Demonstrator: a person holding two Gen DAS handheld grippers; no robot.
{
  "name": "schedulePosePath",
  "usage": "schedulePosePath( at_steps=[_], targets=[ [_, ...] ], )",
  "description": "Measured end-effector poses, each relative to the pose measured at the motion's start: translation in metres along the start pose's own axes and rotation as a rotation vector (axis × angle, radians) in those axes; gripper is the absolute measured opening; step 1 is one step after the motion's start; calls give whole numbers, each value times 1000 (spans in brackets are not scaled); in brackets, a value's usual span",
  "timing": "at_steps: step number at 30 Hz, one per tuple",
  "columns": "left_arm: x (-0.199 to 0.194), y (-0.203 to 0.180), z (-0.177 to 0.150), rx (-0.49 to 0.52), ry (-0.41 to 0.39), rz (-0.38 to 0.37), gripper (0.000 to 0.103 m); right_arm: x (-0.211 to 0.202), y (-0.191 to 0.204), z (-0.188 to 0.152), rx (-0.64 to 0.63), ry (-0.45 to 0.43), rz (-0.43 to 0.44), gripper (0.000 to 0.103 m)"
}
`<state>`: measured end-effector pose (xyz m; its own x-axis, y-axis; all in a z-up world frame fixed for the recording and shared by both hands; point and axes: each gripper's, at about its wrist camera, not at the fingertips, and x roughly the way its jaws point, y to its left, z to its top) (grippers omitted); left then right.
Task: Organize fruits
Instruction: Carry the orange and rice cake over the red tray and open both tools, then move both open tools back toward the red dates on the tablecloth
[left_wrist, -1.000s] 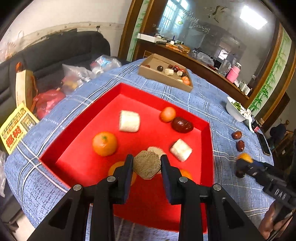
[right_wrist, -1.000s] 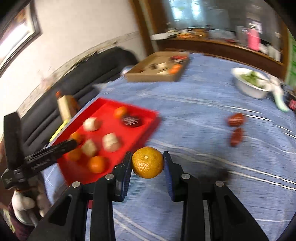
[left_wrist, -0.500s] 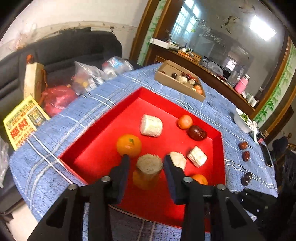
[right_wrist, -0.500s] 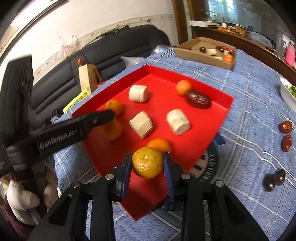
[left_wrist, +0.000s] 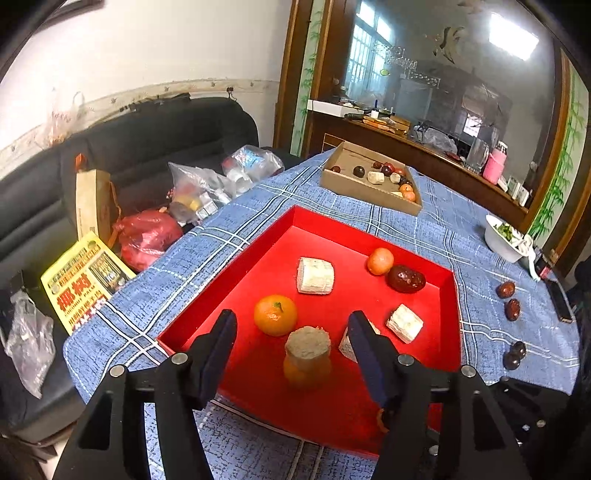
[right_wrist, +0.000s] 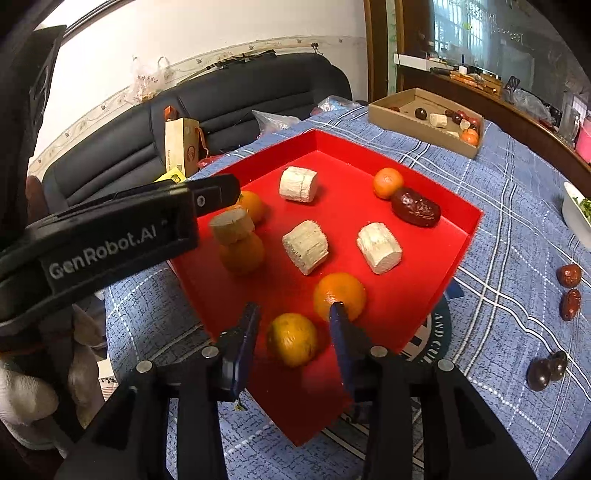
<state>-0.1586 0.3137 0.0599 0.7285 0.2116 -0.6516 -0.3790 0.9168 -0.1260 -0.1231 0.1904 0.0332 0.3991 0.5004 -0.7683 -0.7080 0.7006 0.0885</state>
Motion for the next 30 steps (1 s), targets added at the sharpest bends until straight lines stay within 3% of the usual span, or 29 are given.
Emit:
schedulePosePath(
  at_steps=[20, 30],
  targets=[
    [-20, -52, -5, 125, -18, 16, 69, -38, -40, -17, 94, -65, -43, 45],
    [-26, -72, -5, 114, 15, -100, 69, -71, -101, -46, 208, -99, -118, 47]
  ],
)
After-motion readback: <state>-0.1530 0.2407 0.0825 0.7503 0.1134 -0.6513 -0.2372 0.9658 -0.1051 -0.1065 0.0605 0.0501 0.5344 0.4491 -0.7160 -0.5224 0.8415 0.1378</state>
